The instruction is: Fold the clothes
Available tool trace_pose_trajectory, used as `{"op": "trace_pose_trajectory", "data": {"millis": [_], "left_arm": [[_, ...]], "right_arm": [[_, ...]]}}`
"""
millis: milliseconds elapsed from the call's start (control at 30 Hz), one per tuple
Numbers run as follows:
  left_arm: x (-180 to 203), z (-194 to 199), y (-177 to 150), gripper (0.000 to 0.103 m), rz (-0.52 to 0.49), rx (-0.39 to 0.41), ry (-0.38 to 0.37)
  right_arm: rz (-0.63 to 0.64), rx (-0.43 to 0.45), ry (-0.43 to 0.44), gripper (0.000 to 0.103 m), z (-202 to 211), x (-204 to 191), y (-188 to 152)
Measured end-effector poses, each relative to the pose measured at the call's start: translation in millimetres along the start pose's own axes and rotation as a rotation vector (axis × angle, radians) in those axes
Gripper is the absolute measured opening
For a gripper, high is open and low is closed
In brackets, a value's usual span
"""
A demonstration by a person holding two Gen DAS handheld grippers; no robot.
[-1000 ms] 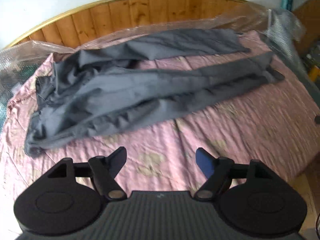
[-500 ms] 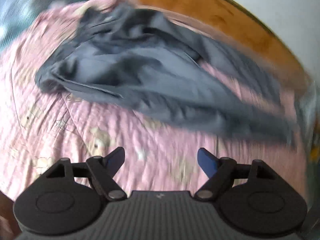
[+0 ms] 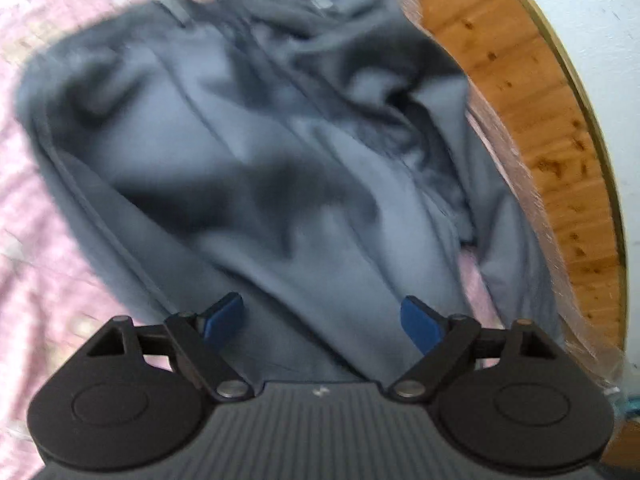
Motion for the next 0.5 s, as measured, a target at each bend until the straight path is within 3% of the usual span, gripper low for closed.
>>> {"op": "trace_pose_trajectory", "data": {"millis": [133, 200, 333, 433, 500], "left_arm": [[18, -11, -19, 0.088, -0.032, 0.000, -0.010], [31, -15, -20, 0.089, -0.048, -0.002, -0.044], [49, -45, -13, 0.094, -0.039, -0.078, -0.041], [63, -77, -11, 0.098, -0.045, -0.180, 0.010], [68, -99, -17, 0.097, -0.067, -0.254, 0.086]], "right_arm": [[0.012, 0.079, 0.122, 0.000, 33, -6, 25], [-0.015, 0.147, 0.221, 0.000, 79, -7, 36], [-0.001, 0.204, 0.264, 0.000, 123, 12, 21], [0.003, 0.242, 0.301, 0.000, 138, 32, -1], [-0.019, 0.279, 0.394, 0.000, 150, 41, -9]]}}
Point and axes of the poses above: each gripper's, at about its wrist camera, not at the fingertips, and z roughly against the way its jaws point, x to its right, y to its top, the point moved 7 cm from there along -z, roughly the way its jaws point, and after that the axes turned 9 degrees about -y, right-handed, at the moved point
